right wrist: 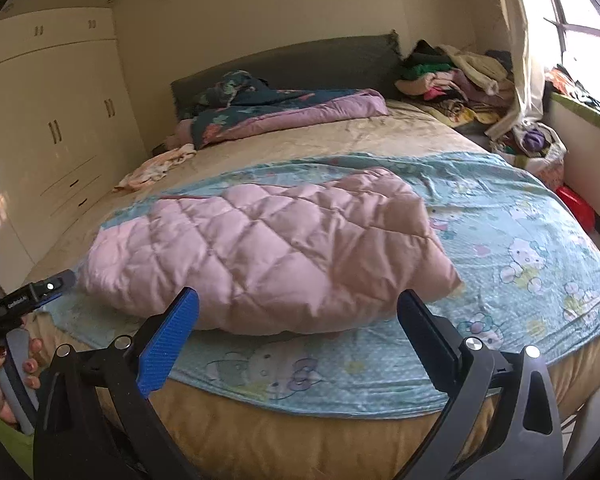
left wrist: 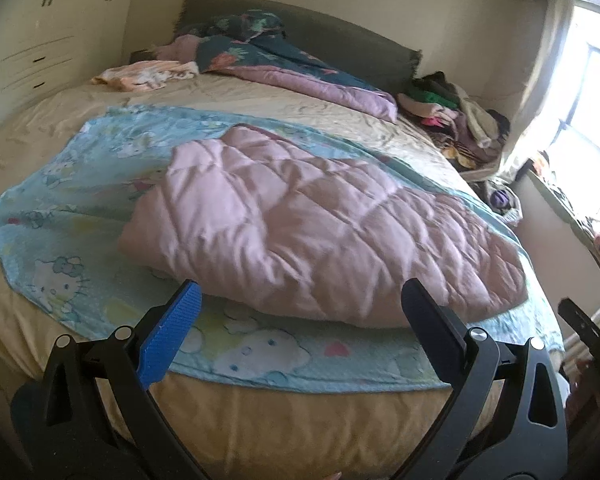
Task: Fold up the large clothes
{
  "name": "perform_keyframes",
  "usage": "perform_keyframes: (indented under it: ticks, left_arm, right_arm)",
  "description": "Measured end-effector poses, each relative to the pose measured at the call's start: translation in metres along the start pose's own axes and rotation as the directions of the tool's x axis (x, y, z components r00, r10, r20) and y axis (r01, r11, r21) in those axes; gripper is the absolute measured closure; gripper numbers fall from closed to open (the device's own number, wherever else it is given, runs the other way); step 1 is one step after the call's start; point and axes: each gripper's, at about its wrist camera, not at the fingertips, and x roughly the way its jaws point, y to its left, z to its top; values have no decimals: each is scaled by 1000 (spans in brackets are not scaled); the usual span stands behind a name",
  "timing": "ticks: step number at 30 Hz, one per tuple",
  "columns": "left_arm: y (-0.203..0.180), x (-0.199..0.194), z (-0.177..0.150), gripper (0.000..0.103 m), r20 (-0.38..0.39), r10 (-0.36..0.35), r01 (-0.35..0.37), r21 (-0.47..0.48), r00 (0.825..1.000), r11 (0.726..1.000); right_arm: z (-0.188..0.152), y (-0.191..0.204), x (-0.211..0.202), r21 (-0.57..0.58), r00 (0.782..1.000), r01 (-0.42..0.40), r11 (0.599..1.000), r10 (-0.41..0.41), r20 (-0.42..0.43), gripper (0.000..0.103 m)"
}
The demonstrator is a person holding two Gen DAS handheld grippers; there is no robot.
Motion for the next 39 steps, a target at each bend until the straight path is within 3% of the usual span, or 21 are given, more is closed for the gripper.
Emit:
perform_keyframes:
  ticks: [8,15,24,39]
  left_arm:
    - [-21,-6,-19,9,-5,-34,34,44,999,998]
    - [-33,-9,-36,9,-13,-36,37,91,999,995]
    - [-38,-1,-50,9,-47,-13,19,114,999,993]
    - [-37,0,-52,9,-56,6,1,120,998,993]
  right_arm:
    - [-5,27,-14,-46,999,-46,998,47,17,4]
    - [-19,44,-16,-93,999,-36,995,36,1,4]
    - [-49,44,4,-101,998,6,995,-12,-66,4]
    - [-50,47,4,-111,997,-16,994,8,-72,4]
